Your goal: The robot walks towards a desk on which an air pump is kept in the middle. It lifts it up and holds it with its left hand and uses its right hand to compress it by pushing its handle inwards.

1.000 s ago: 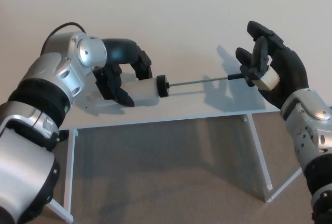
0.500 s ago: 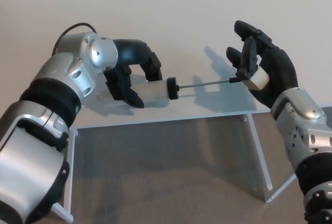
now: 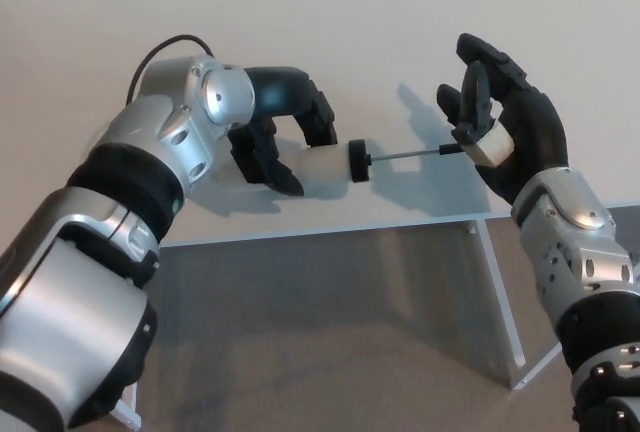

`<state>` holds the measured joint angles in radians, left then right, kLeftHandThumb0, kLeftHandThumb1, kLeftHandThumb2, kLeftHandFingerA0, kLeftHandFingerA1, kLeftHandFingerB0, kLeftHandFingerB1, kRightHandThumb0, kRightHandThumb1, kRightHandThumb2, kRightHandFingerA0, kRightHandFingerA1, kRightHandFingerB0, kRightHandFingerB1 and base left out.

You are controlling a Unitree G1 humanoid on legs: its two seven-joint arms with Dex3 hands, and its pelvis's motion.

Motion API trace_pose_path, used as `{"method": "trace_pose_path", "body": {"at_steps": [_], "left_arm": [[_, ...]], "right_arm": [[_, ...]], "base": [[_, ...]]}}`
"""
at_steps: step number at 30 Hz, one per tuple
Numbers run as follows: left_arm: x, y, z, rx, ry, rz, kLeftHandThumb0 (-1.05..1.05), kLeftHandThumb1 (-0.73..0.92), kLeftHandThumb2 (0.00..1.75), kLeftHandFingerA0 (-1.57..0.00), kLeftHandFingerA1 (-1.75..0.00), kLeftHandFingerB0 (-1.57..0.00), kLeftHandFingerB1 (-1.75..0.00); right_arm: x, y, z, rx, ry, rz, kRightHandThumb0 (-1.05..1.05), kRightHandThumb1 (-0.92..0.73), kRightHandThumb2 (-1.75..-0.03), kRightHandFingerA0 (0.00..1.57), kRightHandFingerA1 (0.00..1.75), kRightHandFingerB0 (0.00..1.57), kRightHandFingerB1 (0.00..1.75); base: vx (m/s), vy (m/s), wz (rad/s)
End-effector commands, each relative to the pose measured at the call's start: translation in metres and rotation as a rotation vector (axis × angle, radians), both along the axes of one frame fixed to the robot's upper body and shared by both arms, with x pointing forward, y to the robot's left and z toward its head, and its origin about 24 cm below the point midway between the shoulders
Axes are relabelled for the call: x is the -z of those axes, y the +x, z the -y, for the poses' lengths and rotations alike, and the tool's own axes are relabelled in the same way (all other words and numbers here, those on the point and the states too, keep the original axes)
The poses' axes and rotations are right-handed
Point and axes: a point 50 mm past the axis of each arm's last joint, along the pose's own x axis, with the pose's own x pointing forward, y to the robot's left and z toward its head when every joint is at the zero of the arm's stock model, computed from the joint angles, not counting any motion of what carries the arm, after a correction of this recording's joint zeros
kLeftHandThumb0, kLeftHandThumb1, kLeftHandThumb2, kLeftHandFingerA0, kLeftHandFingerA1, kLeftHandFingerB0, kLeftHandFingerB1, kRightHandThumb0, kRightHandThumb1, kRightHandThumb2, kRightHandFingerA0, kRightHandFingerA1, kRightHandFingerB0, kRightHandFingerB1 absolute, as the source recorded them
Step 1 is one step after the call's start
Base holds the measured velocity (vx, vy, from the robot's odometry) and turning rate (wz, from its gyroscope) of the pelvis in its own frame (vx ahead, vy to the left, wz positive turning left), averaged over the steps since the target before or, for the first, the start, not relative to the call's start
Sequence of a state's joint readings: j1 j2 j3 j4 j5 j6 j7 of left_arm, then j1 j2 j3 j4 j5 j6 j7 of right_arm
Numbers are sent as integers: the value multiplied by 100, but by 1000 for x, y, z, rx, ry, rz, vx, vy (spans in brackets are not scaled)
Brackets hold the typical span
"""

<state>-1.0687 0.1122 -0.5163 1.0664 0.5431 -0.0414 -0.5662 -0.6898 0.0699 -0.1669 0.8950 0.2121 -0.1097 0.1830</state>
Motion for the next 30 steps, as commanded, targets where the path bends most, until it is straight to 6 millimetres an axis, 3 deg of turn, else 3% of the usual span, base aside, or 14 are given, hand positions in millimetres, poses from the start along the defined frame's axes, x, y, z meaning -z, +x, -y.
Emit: {"method": "trace_pose_path", "body": {"at_steps": [1, 3, 4, 7, 8, 14, 15, 16, 17, 23, 24, 28, 29, 30], "left_arm": [[-11, 5, 5, -25, 5, 31, -27, 73, 62, -84, -63, -73, -46], [-12, 4, 7, -19, -2, 37, -29, 72, 62, -71, -48, -70, -46], [-13, 5, 12, -57, -16, 46, -25, 53, 97, -66, -74, -4, -45], [-15, 7, 20, -117, -32, 57, -25, 53, 97, -66, -74, -4, -45], [-18, 7, 23, -154, -73, 52, -36, 74, 62, -74, -77, -16, -28], [-29, 8, 35, -193, -97, 69, -33, 73, 62, -83, -90, -32, -33], [-29, 7, 38, -147, -90, 101, -40, 52, 87, -80, -85, -33, -50], [-29, 6, 39, -134, -88, 109, -40, 52, 87, -80, -85, -33, -50], [-30, 6, 40, -128, -84, 112, -34, 71, 62, -81, -82, -32, -33], [-31, 6, 41, -140, -94, 110, -35, 71, 61, -86, -84, -31, -33], [-32, 6, 40, -143, -97, 114, -35, 72, 61, -83, -82, -36, -35], [-34, 7, 41, -148, -99, 121, -35, 72, 61, -83, -82, -36, -35], [-34, 7, 40, -144, -100, 126, -43, 52, 87, -80, -82, -32, -51], [-34, 7, 40, -142, -101, 130, -43, 52, 87, -80, -82, -32, -51]], "right_arm": [[-8, 5, 3, 58, -12, 39, -87, -81, -84, 11, 32, 9, 26], [-9, 5, 4, 62, -25, 44, -83, -92, -72, 12, 28, 12, 25], [-11, 4, 4, 93, -67, 66, -35, -52, -111, 0, 47, 0, 46], [-14, 4, 4, 139, -125, 103, -35, -52, -111, 0, 47, 0, 46], [-17, 5, 3, 157, -147, 107, -36, -49, -110, 0, 46, 0, 46], [-25, 9, 4, 222, -131, 122, -36, -48, -111, 0, 47, 0, 46], [-28, 8, 6, 242, -134, 149, -36, -51, -111, 0, 47, 0, 47], [-28, 7, 7, 248, -135, 157, -36, -51, -111, 0, 47, 0, 47], [-29, 7, 7, 251, -140, 159, -35, -53, -112, 0, 47, 0, 47], [-30, 7, 7, 265, -142, 165, -35, -51, -112, 1, 47, 0, 47], [-32, 8, 7, 271, -140, 170, -83, -82, -106, 17, 42, 11, 39], [-34, 8, 7, 280, -138, 176, -83, -82, -106, 17, 42, 11, 39], [-35, 9, 7, 292, -133, 184, -85, -92, -74, 29, 35, 18, 29], [-36, 9, 7, 301, -129, 190, -85, -92, -74, 29, 35, 18, 29]], "base": [[0, 0, 0], [0, 0, 0], [0, 0, 0], [0, 0, 0], [0, 0, 0], [0, 0, 0], [0, 0, 0], [0, 0, 0], [0, 0, 0], [0, 0, 0], [0, 0, 0], [0, 0, 0], [0, 0, 0], [0, 0, 0]]}}
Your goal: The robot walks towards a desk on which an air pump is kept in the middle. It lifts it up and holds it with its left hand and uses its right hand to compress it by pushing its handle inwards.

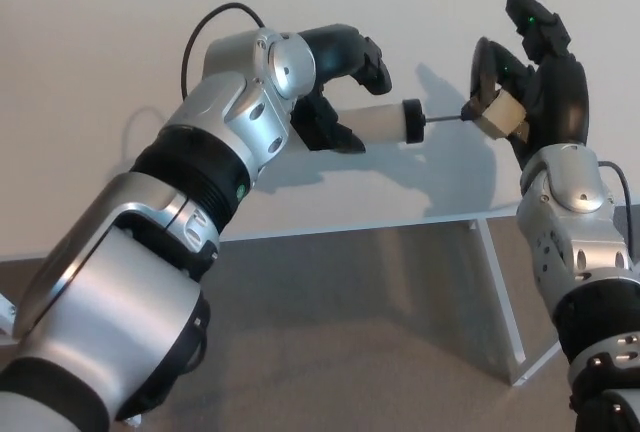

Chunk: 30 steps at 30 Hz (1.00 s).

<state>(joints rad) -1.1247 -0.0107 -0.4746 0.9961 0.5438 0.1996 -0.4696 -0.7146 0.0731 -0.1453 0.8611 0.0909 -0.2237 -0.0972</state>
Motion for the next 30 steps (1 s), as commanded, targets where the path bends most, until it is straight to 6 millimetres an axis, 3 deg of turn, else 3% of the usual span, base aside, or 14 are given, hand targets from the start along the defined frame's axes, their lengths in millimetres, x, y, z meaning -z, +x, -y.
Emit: {"method": "trace_pose_path", "body": {"at_steps": [1, 2, 7, 8, 10, 11, 14, 15, 19, 25, 26, 27, 28, 30], "left_arm": [[-9, 3, 0, -29, -11, 41, -43, 52, 87, -80, -82, -32, -51], [-9, 3, 0, -13, 9, 56, -39, 68, 60, -94, -83, -43, -36], [-7, 2, 1, -10, 0, 102, -40, 68, 61, -93, -79, -49, -40], [-6, 2, 1, -19, -18, 108, -40, 68, 61, -90, -77, -37, -37], [-5, 2, 1, -31, -38, 115, -40, 68, 61, -90, -77, -37, -37], [-2, 2, 0, -29, -38, 115, -32, 65, 59, -92, -69, -73, -47], [6, 1, -6, -32, -60, 116, -30, 71, 61, -89, -69, -69, -46], [8, 0, -7, -34, -78, 122, -28, 74, 62, -83, -82, -54, -41], [8, 1, -11, -42, -86, 133, -25, 72, 61, -84, -74, -73, -54], [8, 2, -15, -47, -67, 140, -28, 71, 61, -82, -59, -69, -49], [10, 2, -16, -45, -59, 137, -20, 69, 60, -90, -96, -72, -87], [12, 1, -17, -42, -53, 134, -20, 69, 60, -90, -96, -72, -87], [13, 1, -19, -35, -43, 137, -14, 66, 60, -84, -118, -65, -116], [13, 1, -21, -26, -34, 143, -14, 66, 60, -84, -118, -65, -116]], "right_arm": [[-11, 2, 1, 52, 5, 63, -85, -92, -74, 29, 35, 18, 29], [-11, 2, 1, 62, 12, 67, -85, -92, -74, 29, 34, 17, 28], [-15, 1, 2, 78, 36, 103, -82, -92, -74, 29, 35, 18, 29], [-16, 1, 3, 84, 56, 107, -82, -92, -73, 30, 34, 21, 29], [-16, 2, 3, 92, 85, 108, -82, -92, -73, 30, 34, 21, 29], [-17, 1, 4, 90, 125, 111, -81, -92, -74, 28, 33, 20, 29], [-19, 1, 8, 70, 277, 119, -82, -92, -72, 22, 32, 15, 27], [-20, 0, 11, 64, 354, 124, -36, -49, -110, 0, 47, 0, 46], [-28, 2, 17, 35, 446, 148, -36, -49, -110, 0, 47, 0, 47], [-37, 2, 19, -5, 432, 178, -36, -50, -110, 0, 48, 0, 47], [-35, 1, 21, -9, 423, 176, -36, -49, -110, 0, 47, 0, 47], [-34, 0, 22, -11, 416, 173, -36, -49, -110, 0, 47, 0, 47], [-33, -1, 23, -8, 404, 170, -85, -91, -73, 23, 33, 14, 27], [-33, -2, 24, -5, 394, 168, -85, -91, -73, 23, 33, 14, 27]], "base": [[0, 0, 0], [0, 0, 0], [0, 0, 0], [0, 0, 0], [0, 0, 0], [0, 0, 0], [0, 0, 0], [0, 0, 0], [0, 0, 0], [0, 0, 0], [0, 0, 0], [0, 0, 0], [0, 0, 0], [0, 0, 0]]}}
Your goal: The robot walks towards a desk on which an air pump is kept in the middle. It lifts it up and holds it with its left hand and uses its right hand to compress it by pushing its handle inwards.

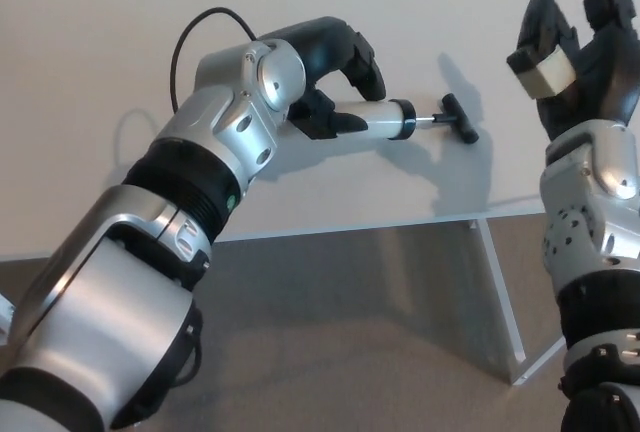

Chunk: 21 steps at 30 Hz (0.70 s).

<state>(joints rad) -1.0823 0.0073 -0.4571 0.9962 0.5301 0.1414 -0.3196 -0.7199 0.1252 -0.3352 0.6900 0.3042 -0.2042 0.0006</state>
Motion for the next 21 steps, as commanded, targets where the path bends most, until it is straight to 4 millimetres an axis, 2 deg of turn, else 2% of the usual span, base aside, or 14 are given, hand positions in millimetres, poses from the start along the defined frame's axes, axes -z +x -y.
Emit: {"method": "trace_pose_path", "body": {"at_steps": [1, 3, 4, 5, 8, 9, 13, 14, 15, 16, 18, 19, 20, 21], "left_arm": [[6, 0, -13, 22, 30, 36, -15, 69, 61, -94, -130, -62, -125], [4, 1, -18, 31, 41, 54, -23, 67, 61, -85, -131, -65, -106], [3, 1, -19, 34, 45, 63, -23, 67, 61, -85, -131, -65, -106], [1, 2, -22, 34, 51, 74, -25, 65, 58, -80, -85, -75, -51], [-4, 4, -27, 26, 57, 74, -22, 66, 60, -80, -102, -74, -60], [-5, 5, -31, 17, 54, 68, -12, 73, 61, -93, -127, -57, -133], [-5, 7, -47, -22, 56, 84, -12, 69, 61, -81, -114, -60, -125], [-3, 6, -52, -32, 51, 94, -18, 67, 66, -80, -118, -61, -125], [-2, 6, -56, -38, 47, 99, -18, 67, 66, -80, -118, -61, -125], [1, 6, -64, -64, 47, 83, -60, 40, 77, -3, -41, -6, -30], [3, 6, -70, -82, 47, 71, -60, 40, 77, -3, -41, -6, -30], [4, 6, -78, -107, 55, 66, -72, 46, 79, 0, -9, -1, -11], [3, 6, -80, -118, 63, 69, -80, 48, 82, 0, 0, 0, -3], [1, 7, -83, -133, 68, 73, -81, 47, 84, 0, 0, 0, -5]], "right_arm": [[-1, -2, 6, -49, 38, 11, -83, -92, -72, 22, 32, 15, 27], [-1, -3, 9, -54, 44, 15, -36, -49, -109, 0, 47, 0, 47], [-2, -3, 10, -57, 44, 17, -36, -49, -109, 0, 47, 0, 47], [-3, -3, 13, -59, 33, 20, -36, -48, -109, 0, 47, 0, 47], [-7, -3, 18, -59, 11, 28, -36, -47, -109, 0, 47, 0, 47], [-8, -4, 21, -56, 3, 32, -36, -47, -108, 0, 46, 0, 47], [-8, -9, 29, -63, -23, 48, -36, -47, -108, 1, 46, 0, 48], [-6, -11, 30, -69, -29, 47, -83, -92, -71, 26, 32, 13, 25], [-5, -13, 31, -74, -32, 45, -83, -92, -71, 26, 32, 13, 25], [-3, -16, 32, -77, -41, 45, -84, -76, -103, 19, 43, 10, 39], [-2, -18, 33, -79, -48, 45, -84, -76, -103, 19, 43, 10, 39], [-2, -20, 34, -81, -51, 48, -84, -76, -103, 19, 43, 10, 39], [-3, -22, 35, -88, -48, 54, -37, -48, -108, 0, 47, 0, 47], [-5, -24, 36, -96, -51, 64, -36, -49, -109, 0, 47, 0, 47]], "base": [[0, 0, 0], [0, 0, 0], [0, 0, 0], [0, 0, 0], [0, 0, 0], [0, 0, 0], [0, 0, 0], [0, 0, 0], [0, 0, 0], [0, 0, 0], [0, 0, 0], [0, 0, 0], [0, 0, 0], [0, 0, 0]]}}
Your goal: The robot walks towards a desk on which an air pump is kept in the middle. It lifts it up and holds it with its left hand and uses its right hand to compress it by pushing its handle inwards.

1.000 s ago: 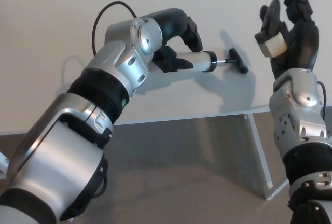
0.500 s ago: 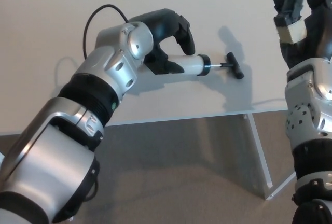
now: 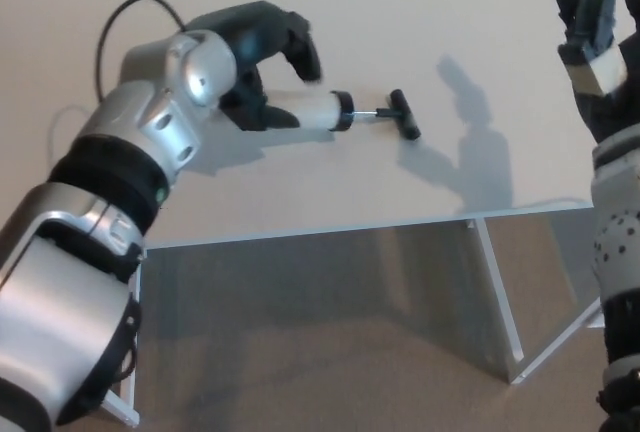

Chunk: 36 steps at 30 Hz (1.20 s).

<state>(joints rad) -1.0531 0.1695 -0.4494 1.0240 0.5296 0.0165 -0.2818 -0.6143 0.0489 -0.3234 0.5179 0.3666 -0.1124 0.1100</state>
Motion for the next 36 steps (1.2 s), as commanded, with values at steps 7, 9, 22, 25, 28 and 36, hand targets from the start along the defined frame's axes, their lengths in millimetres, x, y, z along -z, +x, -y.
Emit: {"method": "trace_pose_path", "body": {"at_steps": [7, 9, 22, 25, 28, 36], "left_arm": [[3, 1, -28, -69, 64, -10, -96, 56, 58, 0, 0, 0, -3], [4, 1, -29, -64, 80, -18, -97, 58, 58, 0, 0, 0, -3], [-13, -3, -27, 44, 16, 44, -89, 50, 91, 0, 0, 0, -1], [-41, -15, -30, 132, -43, 170, -89, 51, 90, 0, 0, 0, -3], [-96, -65, -38, 301, -108, 411, -91, 52, 92, 0, 0, 0, -2], [-150, -201, -78, 487, -340, 639, -85, 48, 87, 0, 0, 0, 0]], "right_arm": [[-5, -15, 12, -41, -47, 36, -36, -49, -109, 0, 47, 0, 47], [-7, -17, 12, -43, -59, 45, -36, -49, -109, 1, 48, 0, 47], [-31, -41, 18, -70, -175, 137, -36, -49, -109, 0, 47, 0, 47], [-45, -54, 24, -82, -261, 196, -36, -47, -108, 0, 47, 0, 47], [-75, -91, 40, -102, -409, 344, -85, -92, -72, 22, 31, 14, 26], [-98, -182, 56, -149, -567, 502, -90, -90, -68, 23, 32, 17, 27]], "base": [[0, 0, 0], [0, 0, 0], [0, 0, 0], [0, 0, 0], [0, 0, 0], [0, 0, 0]]}}
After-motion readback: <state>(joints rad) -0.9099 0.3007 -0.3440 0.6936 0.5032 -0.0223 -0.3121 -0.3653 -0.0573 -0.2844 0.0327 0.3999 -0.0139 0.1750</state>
